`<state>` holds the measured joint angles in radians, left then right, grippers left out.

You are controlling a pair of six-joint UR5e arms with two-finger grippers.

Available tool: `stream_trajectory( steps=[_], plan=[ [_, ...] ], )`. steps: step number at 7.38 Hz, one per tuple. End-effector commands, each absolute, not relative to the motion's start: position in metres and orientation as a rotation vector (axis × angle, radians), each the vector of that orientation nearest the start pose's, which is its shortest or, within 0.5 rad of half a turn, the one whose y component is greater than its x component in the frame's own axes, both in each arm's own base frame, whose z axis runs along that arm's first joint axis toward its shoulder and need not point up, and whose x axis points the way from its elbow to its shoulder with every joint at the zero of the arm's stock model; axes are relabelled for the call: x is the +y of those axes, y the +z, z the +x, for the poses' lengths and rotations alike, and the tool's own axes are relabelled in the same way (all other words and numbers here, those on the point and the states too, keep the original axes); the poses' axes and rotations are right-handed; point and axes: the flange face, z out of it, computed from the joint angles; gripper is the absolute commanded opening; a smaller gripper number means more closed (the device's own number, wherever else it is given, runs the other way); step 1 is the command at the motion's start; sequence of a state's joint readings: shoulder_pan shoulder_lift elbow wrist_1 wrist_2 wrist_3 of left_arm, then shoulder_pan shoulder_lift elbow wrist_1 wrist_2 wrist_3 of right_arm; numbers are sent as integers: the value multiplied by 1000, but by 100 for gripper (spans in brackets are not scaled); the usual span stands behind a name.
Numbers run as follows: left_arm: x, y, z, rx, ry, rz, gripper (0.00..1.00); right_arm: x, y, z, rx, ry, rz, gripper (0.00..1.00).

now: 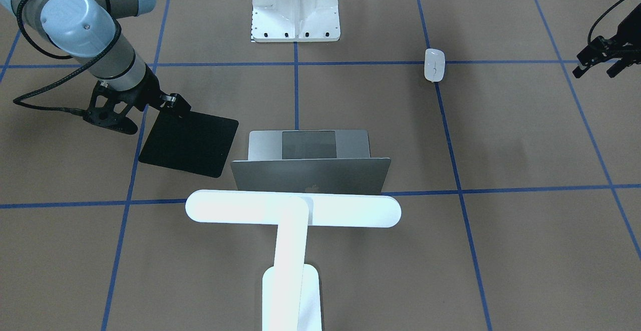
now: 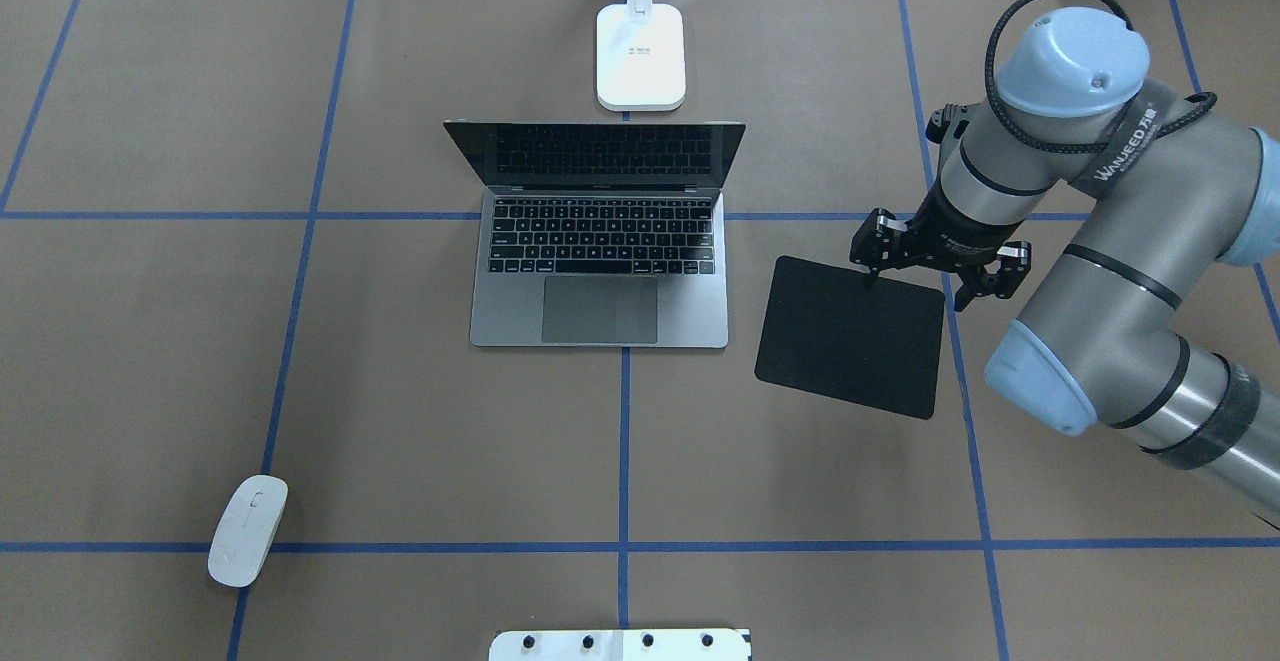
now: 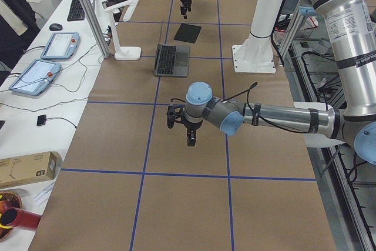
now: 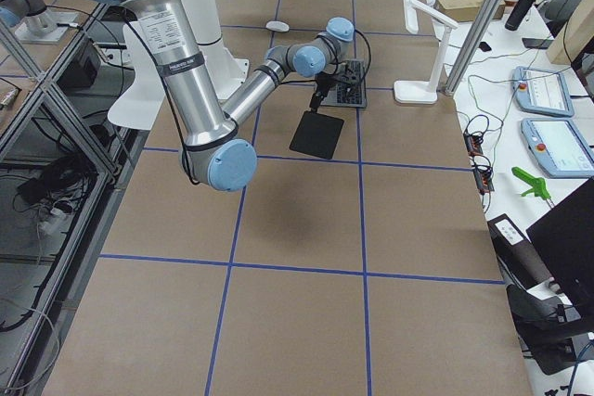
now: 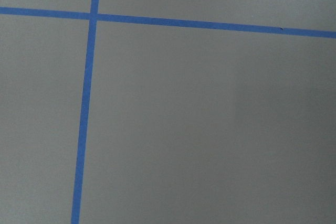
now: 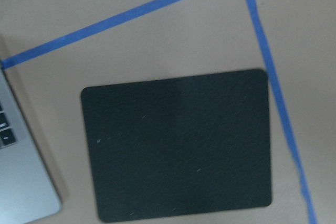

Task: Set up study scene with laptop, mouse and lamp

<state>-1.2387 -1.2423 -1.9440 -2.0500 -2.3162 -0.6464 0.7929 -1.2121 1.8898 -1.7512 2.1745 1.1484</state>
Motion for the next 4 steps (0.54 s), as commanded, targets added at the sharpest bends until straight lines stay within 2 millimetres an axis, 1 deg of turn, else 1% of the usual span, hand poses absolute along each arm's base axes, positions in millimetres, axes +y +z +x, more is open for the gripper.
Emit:
stream_trajectory(
  steps=[1, 2, 3, 4],
  plan=[
    [-377, 546, 64, 915, -79, 100, 100, -469, 382, -331, -682, 75, -158, 100],
    [-375, 542, 67, 952, -63, 80, 100, -471, 400, -315, -669, 26, -142, 100],
    [-380, 540, 70, 970, -52, 79, 100, -471, 412, -306, -660, -5, -136, 100],
    [-381, 536, 71, 976, -44, 94, 100, -469, 425, -298, -650, -48, -130, 100]
  ],
)
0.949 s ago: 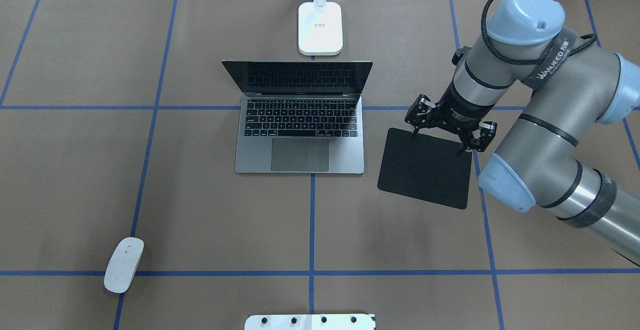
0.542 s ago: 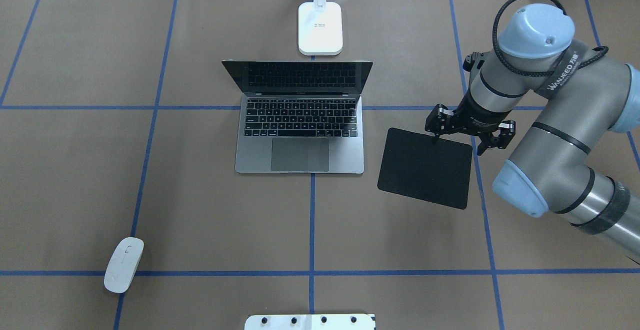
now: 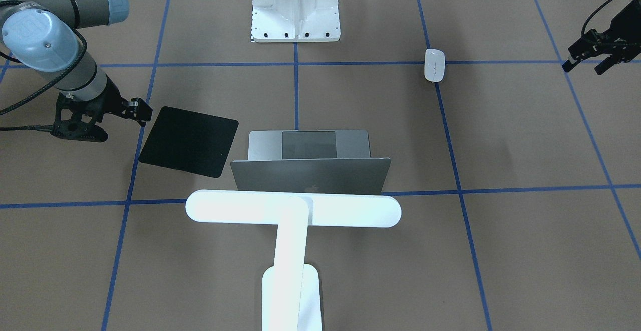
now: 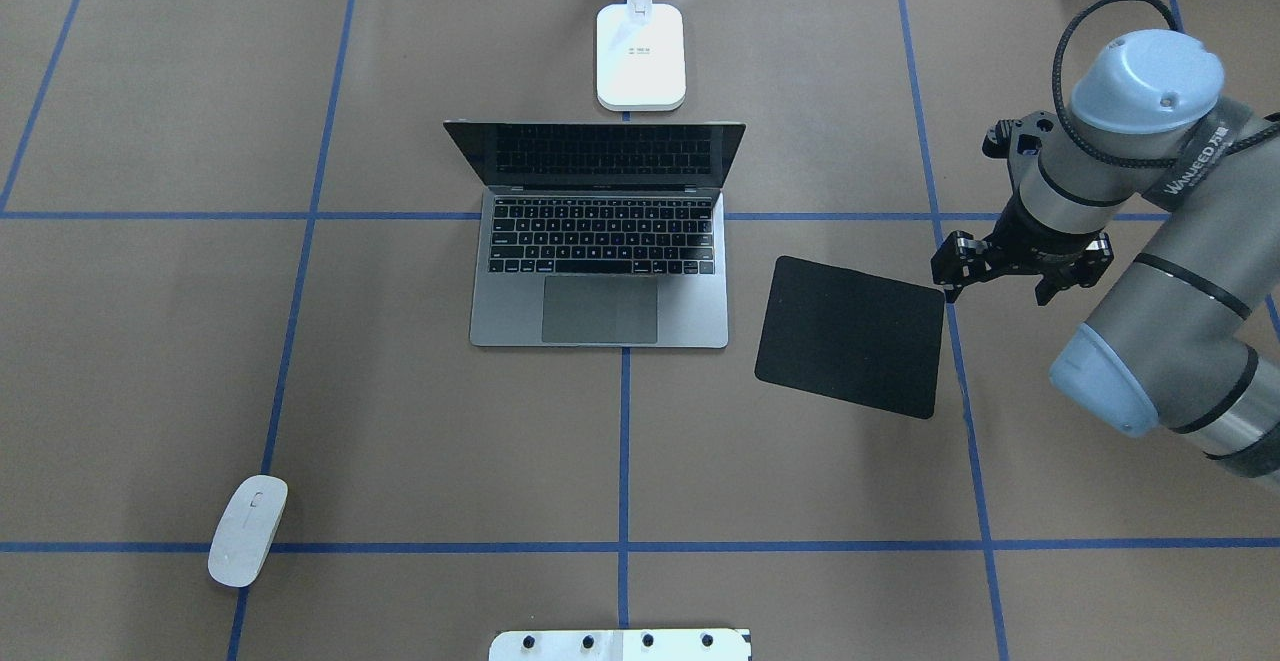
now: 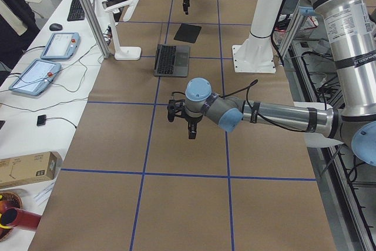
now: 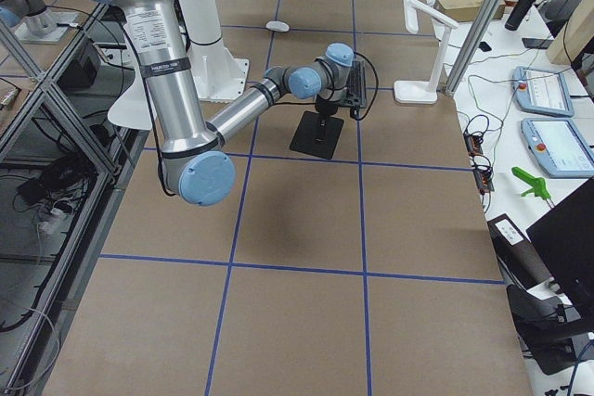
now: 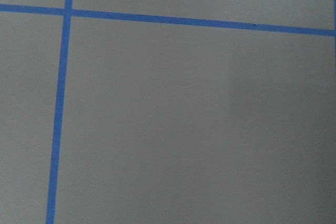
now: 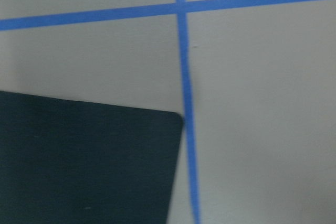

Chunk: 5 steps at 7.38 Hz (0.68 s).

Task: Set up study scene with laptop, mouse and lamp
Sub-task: 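Move the left gripper down toward the white mouse while the right gripper withdraws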

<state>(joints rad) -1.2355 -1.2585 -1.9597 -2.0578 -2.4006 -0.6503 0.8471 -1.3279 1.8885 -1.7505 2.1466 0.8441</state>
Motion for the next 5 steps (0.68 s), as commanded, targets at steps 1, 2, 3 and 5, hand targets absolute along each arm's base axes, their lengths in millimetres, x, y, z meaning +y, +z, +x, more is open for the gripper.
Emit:
stream_trajectory(
  steps=[1, 2, 3, 5],
  plan=[
    [-381, 531, 71, 987, -32, 114, 100, -467, 446, -283, -634, -111, -121, 100],
    [-385, 525, 74, 995, -82, 92, 100, -463, 470, -264, -618, -169, -116, 100],
    [-401, 504, 94, 1019, -125, 69, 100, -461, 484, -251, -610, -211, -111, 100],
    [-397, 481, 146, 1023, -82, 33, 100, -449, 513, -237, -583, -287, -120, 100]
  ],
)
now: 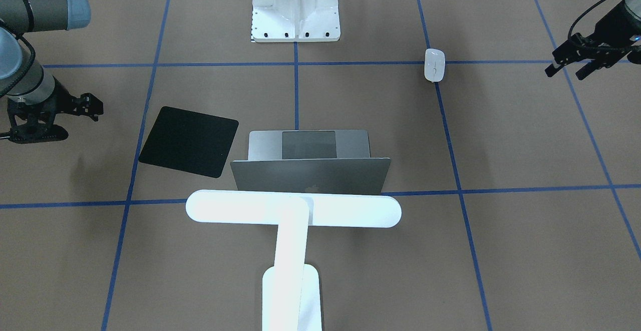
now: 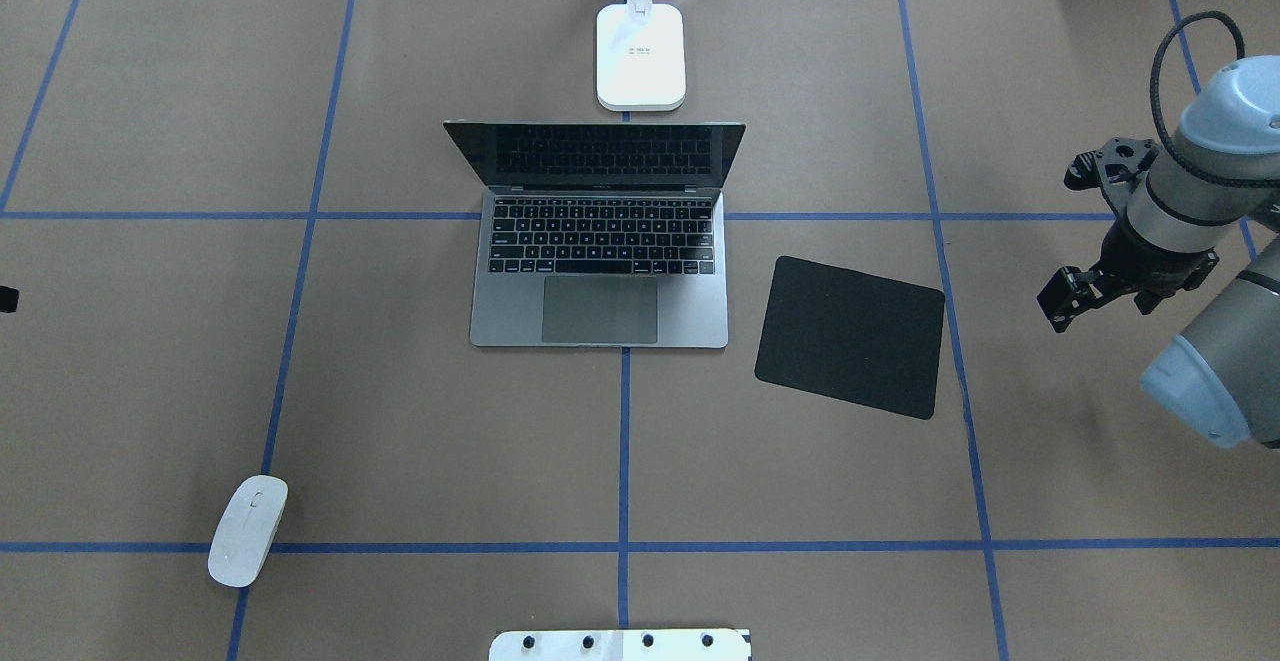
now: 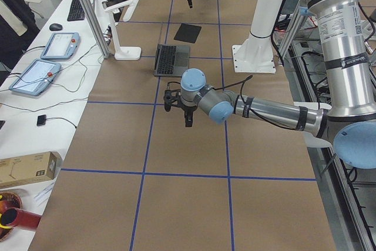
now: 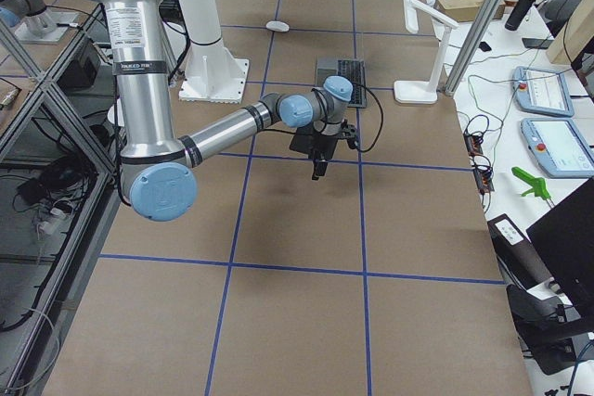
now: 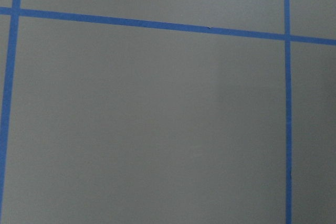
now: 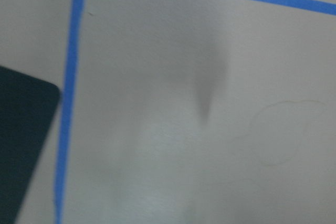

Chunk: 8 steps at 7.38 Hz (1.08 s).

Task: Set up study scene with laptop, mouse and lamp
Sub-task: 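Move the left gripper down toward the white mouse while the right gripper withdraws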

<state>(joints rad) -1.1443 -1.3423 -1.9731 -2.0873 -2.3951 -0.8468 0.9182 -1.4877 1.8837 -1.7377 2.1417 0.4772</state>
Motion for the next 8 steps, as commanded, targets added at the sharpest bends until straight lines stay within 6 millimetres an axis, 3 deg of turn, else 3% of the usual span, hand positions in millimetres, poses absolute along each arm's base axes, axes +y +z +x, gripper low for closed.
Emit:
stream_trajectory(
  steps=[1, 2, 3, 5, 6, 8],
  plan=[
    [-395, 474, 181, 986, -60, 44, 100, -445, 522, -231, -575, -323, -117, 100],
    [-391, 470, 207, 961, -45, 34, 100, -442, 536, -228, -574, -348, -99, 100],
    [-389, 466, 228, 932, -47, 41, 100, -438, 563, -219, -581, -391, -74, 100],
    [-380, 445, 286, 887, -2, 23, 100, -438, 585, -211, -585, -446, -45, 100],
    [-370, 433, 313, 859, 38, 11, 100, -444, 594, -196, -581, -470, -35, 100],
    [-342, 419, 342, 857, 111, 31, 100, -448, 601, -178, -575, -481, -21, 100]
  ],
)
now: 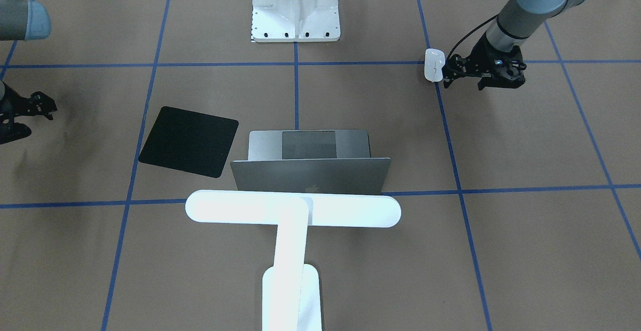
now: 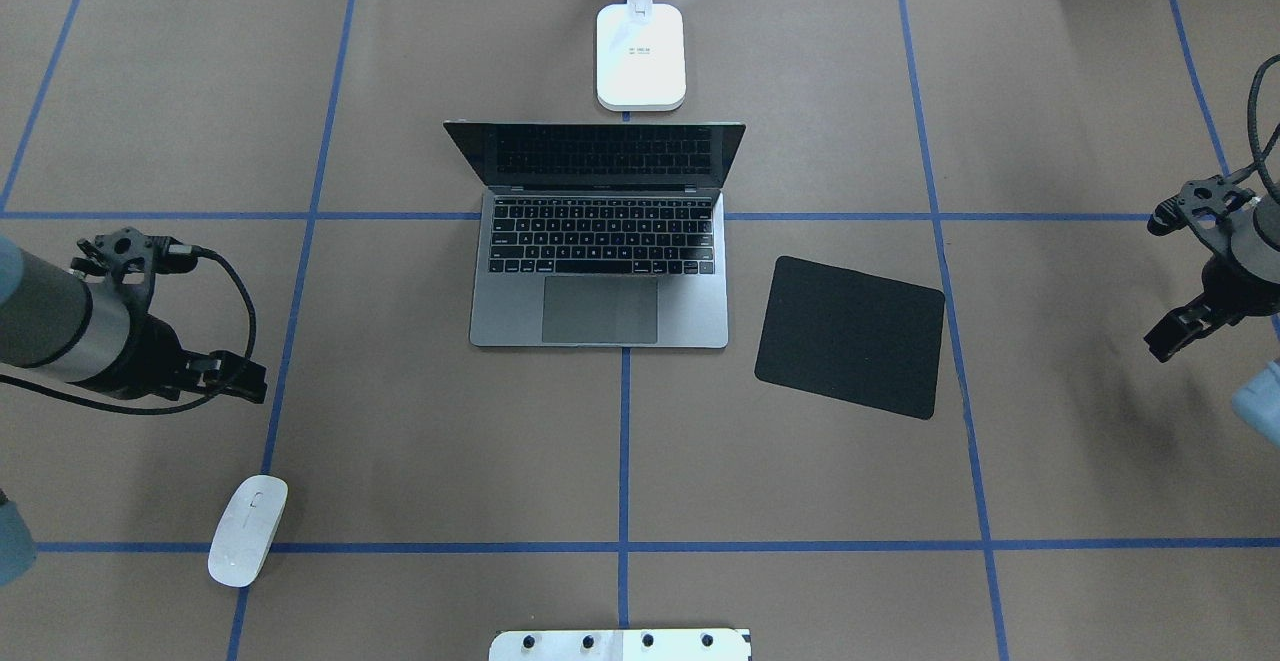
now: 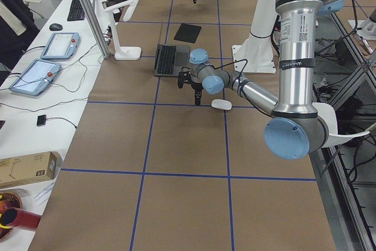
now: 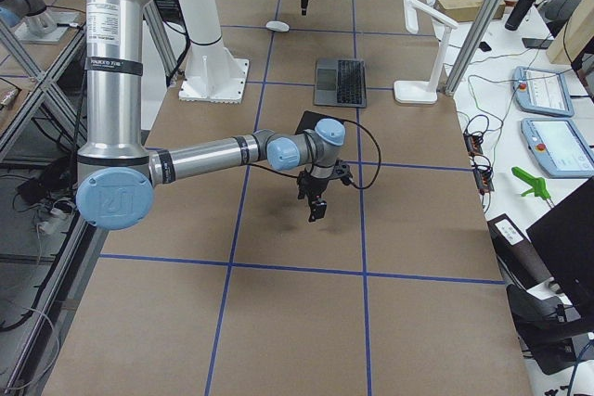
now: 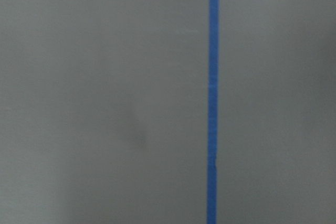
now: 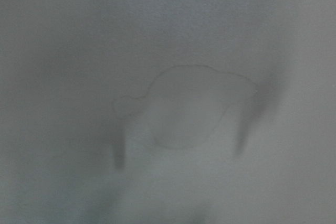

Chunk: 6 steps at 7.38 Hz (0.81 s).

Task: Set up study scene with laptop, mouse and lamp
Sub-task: 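Move the left gripper down toward the white mouse while the right gripper withdraws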

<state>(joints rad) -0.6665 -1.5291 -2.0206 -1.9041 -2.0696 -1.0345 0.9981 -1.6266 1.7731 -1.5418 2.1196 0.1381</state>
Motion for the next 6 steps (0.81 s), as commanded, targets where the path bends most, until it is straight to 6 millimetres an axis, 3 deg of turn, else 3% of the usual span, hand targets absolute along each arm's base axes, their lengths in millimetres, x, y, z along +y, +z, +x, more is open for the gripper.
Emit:
stream_trajectory(
  steps=[1, 3, 6],
  plan=[
    [-336, 419, 348, 854, 126, 32, 100, -453, 598, -167, -585, -456, -12, 100],
    [-315, 426, 364, 822, 167, 37, 100, -451, 604, -146, -591, -420, -14, 100],
    [-291, 439, 381, 766, 221, 7, 100, -450, 606, -145, -589, -422, -17, 100]
  ],
)
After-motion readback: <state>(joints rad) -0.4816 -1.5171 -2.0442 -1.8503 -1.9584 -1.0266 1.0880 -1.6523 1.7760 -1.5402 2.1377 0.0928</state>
